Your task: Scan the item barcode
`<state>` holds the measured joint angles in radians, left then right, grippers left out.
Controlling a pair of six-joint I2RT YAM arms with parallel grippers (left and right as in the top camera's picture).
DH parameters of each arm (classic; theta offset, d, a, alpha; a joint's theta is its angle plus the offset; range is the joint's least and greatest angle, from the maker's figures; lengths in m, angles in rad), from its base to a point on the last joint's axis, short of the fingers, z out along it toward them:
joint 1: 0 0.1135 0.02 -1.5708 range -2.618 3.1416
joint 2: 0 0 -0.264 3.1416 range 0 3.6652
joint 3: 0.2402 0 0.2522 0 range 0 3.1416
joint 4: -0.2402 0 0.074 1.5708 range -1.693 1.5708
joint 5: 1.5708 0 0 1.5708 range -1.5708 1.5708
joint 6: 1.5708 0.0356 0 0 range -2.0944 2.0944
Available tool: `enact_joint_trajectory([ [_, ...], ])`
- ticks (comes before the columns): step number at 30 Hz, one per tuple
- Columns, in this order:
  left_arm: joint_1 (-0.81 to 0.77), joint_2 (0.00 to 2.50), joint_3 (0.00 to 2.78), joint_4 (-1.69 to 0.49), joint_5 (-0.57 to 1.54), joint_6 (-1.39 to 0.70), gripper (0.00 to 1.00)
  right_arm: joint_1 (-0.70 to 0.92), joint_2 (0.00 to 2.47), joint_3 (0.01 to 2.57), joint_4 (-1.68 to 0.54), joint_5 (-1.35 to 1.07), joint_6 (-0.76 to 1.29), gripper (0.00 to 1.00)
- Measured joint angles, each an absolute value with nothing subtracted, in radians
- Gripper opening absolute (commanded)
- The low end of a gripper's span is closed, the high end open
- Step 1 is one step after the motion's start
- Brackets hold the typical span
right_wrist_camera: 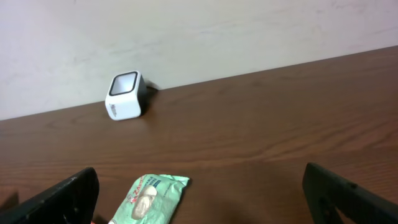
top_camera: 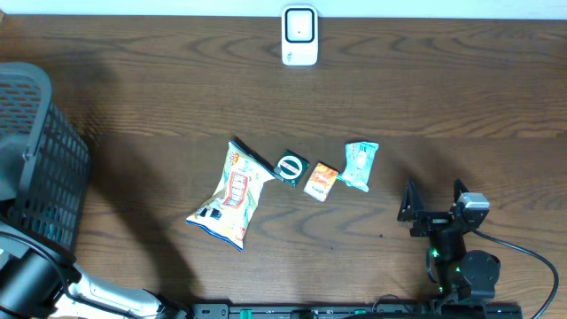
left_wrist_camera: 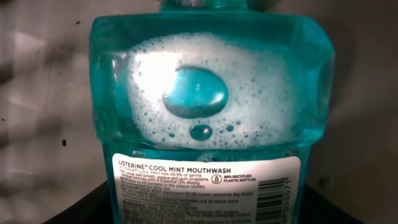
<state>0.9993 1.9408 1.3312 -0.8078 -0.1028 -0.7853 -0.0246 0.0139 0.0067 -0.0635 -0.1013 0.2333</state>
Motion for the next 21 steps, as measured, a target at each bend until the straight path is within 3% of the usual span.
enact_joint_trajectory([
  [11, 1.000, 1.923, 1.486, -0.940, -0.016, -0.746, 0.44, -0.025, 0.014, 0.007, -0.064, -0.101, 0.233, 0.99],
  [21, 1.000, 1.567, 1.717, -0.875, 0.223, -0.741, 0.44, -0.025, 0.014, 0.007, -0.064, -0.102, 0.233, 0.99],
])
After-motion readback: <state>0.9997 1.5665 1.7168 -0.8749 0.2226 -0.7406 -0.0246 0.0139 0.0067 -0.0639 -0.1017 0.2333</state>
